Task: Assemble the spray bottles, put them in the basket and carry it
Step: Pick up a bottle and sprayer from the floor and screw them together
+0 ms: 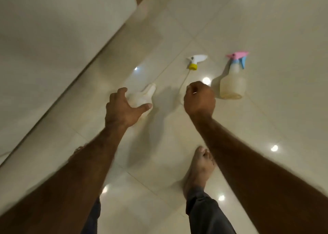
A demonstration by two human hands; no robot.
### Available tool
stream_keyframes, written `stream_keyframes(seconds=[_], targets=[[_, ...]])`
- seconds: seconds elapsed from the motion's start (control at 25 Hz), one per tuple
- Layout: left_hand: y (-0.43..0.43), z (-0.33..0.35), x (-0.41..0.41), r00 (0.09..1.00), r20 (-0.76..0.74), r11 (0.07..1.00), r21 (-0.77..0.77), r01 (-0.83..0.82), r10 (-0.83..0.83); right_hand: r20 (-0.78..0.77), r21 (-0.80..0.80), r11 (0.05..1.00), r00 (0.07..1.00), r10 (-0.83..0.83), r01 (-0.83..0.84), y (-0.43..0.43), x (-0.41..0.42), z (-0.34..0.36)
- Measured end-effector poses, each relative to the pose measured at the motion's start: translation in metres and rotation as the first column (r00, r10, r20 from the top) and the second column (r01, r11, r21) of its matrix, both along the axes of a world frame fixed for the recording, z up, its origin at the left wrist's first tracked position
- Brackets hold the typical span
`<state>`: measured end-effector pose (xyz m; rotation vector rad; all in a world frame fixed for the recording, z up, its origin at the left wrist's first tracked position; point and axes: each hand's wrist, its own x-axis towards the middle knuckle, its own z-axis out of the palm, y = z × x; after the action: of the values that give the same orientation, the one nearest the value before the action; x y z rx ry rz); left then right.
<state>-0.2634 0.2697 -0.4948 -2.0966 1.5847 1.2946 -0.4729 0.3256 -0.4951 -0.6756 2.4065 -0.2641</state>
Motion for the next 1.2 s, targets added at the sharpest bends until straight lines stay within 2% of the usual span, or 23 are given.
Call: stream_keyframes(seconds=[0.12, 0.24, 0.32, 0.44, 0.52, 0.6, 0.76, 0.84, 1.04, 1.2], targets=[[0.01, -0.041, 0.014, 0.99, 0.085, 0.992, 0.058, 0.112, -0.117, 0.058, 0.126, 0.992, 0.998, -0.031, 0.024, -0.001, -0.025, -0.063], [0.013, -0.06, 0.014, 0.977, 0.084, 0.98, 0.06, 0.192, -0.196, 0.242, 0.272, 0.958, 0.956, -0.163, 0.094, -0.011, -0.036, -0.098], [0.01, -0.07, 0.011, 0.972, 0.086, 0.974, 0.067, 0.215, -0.221, 0.372, 0.284, 0.955, 0.908, -0.193, 0.087, -0.018, -0.039, -0.107], [0.01, -0.078, 0.01, 0.974, 0.08, 0.975, 0.087, 0.206, -0.213, 0.484, 0.252, 0.962, 0.848, -0.217, 0.102, -0.024, -0.035, -0.099], [0.022, -0.077, 0.011, 0.99, 0.005, 0.988, 0.052, 0.144, -0.144, 0.558, 0.14, 0.952, 0.772, -0.303, 0.272, -0.027, -0.028, -0.083], [0.041, -0.072, 0.014, 0.992, -0.113, 0.999, 0.006, 0.048, -0.047, 0.643, 0.017, 0.896, 0.681, -0.35, 0.444, -0.032, -0.022, -0.064], [0.076, -0.07, 0.019, 0.963, -0.261, 0.995, -0.051, -0.086, 0.07, 0.75, -0.061, 0.817, 0.567, -0.341, 0.573, -0.047, -0.014, -0.033], [0.083, -0.071, 0.018, 0.95, -0.297, 0.991, -0.063, -0.121, 0.097, 0.755, -0.07, 0.813, 0.563, -0.336, 0.578, -0.052, -0.012, -0.025], [0.077, -0.072, 0.018, 0.924, -0.369, 0.976, -0.144, -0.163, 0.099, 0.679, -0.056, 0.841, 0.638, -0.363, 0.538, -0.051, -0.009, -0.021], [0.07, -0.073, 0.024, 0.928, -0.364, 0.971, -0.181, -0.159, 0.084, 0.644, -0.064, 0.848, 0.671, -0.368, 0.526, -0.047, -0.012, -0.02]])
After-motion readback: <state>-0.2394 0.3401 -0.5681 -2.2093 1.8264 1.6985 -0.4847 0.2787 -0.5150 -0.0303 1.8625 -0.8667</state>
